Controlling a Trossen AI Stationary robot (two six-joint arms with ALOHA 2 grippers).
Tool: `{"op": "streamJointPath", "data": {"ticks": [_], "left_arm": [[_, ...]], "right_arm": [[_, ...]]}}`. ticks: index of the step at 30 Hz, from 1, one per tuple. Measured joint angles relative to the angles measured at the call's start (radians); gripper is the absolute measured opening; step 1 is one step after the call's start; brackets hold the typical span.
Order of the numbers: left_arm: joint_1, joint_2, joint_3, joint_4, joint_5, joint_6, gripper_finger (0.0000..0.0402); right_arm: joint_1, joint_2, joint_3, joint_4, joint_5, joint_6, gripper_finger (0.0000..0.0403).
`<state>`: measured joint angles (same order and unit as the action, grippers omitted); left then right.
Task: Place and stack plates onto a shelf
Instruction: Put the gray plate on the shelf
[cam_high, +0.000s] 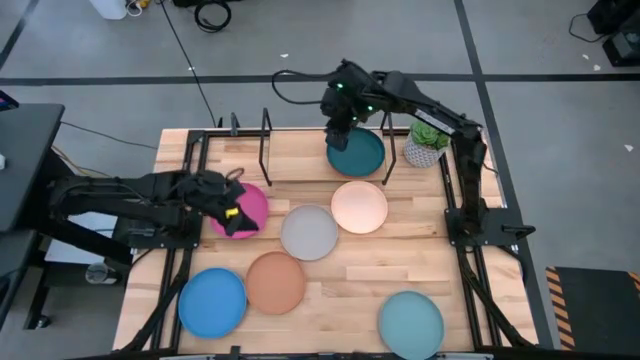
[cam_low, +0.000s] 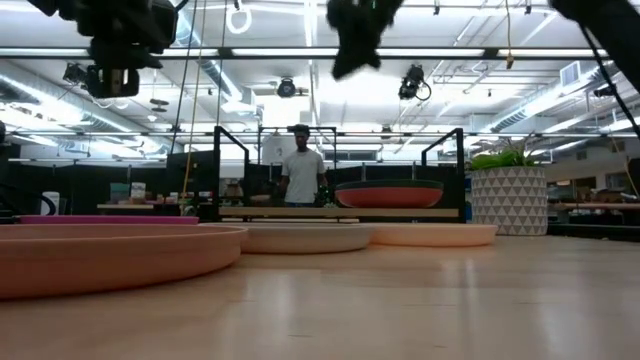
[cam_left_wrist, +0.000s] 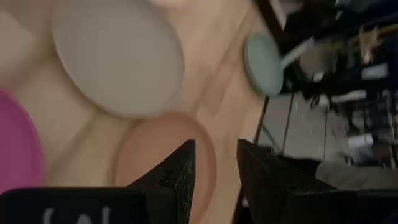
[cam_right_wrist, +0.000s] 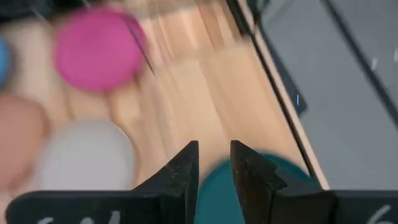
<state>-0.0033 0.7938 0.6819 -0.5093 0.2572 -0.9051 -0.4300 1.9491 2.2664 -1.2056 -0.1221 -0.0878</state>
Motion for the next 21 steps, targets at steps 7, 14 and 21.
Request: {"op": "streamJointPath", "data": {"ticks": [7, 14, 21], "left_arm": [[-0.163, 0.158, 0.0, -0.004, -0.083, 0.004, 0.0126], [-0.207, 0.349, 0.0, 0.046, -0.208, 0.102, 0.0126], [-0.196, 0.532, 0.001, 0.21, -0.119, 0.13, 0.0125]], "right_arm": [[0.157, -0.097, -0.027, 0.09, 0.133, 0.075, 0.0098], [0.289, -0.105, -0.078, 0.091, 0.226, 0.18, 0.0098], [0.369, -0.104, -0.105, 0.083, 0.293, 0.274, 0.0098]]}}
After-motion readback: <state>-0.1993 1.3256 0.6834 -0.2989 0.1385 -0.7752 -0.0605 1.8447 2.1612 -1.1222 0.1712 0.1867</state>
